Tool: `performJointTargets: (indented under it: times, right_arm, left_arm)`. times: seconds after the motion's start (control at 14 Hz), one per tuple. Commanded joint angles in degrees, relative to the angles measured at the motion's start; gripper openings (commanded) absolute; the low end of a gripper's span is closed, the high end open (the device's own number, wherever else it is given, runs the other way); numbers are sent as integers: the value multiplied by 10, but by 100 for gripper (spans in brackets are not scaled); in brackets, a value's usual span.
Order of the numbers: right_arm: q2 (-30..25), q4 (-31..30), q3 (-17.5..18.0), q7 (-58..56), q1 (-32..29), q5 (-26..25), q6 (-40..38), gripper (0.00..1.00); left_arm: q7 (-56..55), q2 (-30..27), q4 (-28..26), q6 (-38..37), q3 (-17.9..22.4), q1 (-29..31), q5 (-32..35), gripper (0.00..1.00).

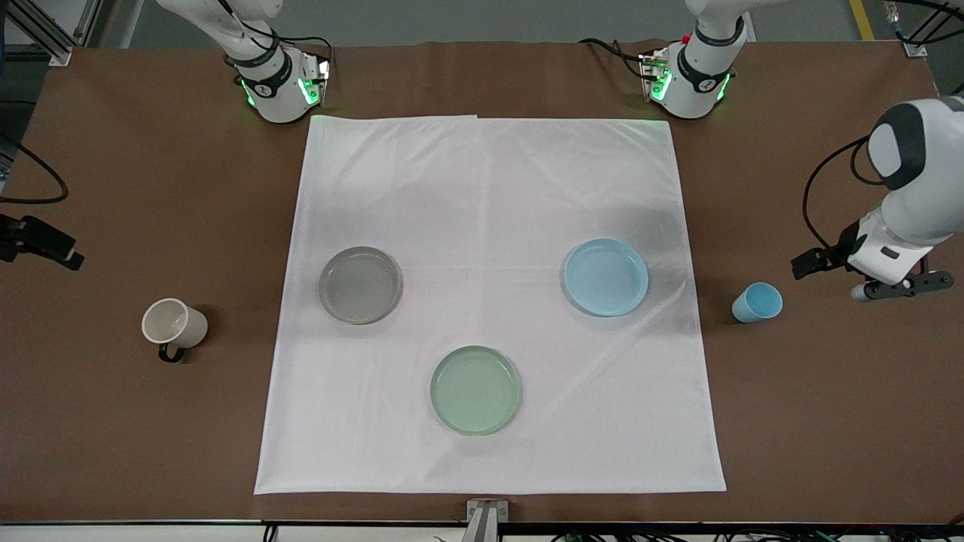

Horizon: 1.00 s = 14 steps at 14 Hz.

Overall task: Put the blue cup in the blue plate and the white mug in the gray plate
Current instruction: 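Reach the left gripper to the blue cup while the right gripper reaches the mug, then grasp the blue cup with the left gripper while the right gripper grasps the mug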

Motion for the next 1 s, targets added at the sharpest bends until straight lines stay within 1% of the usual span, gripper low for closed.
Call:
performJointTargets:
  times: [0.0, 0.14, 0.21, 0.29, 0.36, 0.5, 0.64, 0.79, 0.93]
  right_arm:
    - [42, 1, 2, 0, 0, 1, 7, 100]
    - [82, -1, 2, -2, -5, -3, 14, 100]
    - [105, -2, 1, -7, -8, -3, 35, 100]
    - [128, -2, 1, -30, -15, -4, 57, 100]
    - [149, -2, 0, -61, -18, -6, 73, 100]
    - [194, -2, 0, -84, -29, -4, 127, 100]
    - [242, -2, 0, -114, -42, -4, 186, 100]
    - [272, -2, -1, -142, -46, -5, 202, 100]
    - [291, -1, -1, -144, -49, -9, 209, 100]
  left_arm:
    - [-9, 35, -3, 35, -4, 5, 10, 93]
    - [-9, 64, -5, 58, -4, 12, 10, 83]
    - [-9, 76, -5, 69, -4, 16, 10, 79]
    - [-8, 86, -5, 70, -5, 15, 10, 71]
    - [-8, 96, -6, 70, -5, 15, 10, 67]
    - [-5, 110, -8, 71, -5, 15, 10, 64]
    - [-5, 125, -4, 72, -5, 14, 10, 49]
    - [-5, 133, -2, 72, -6, 12, 10, 35]
    - [-5, 136, -2, 72, -8, 9, 10, 17]
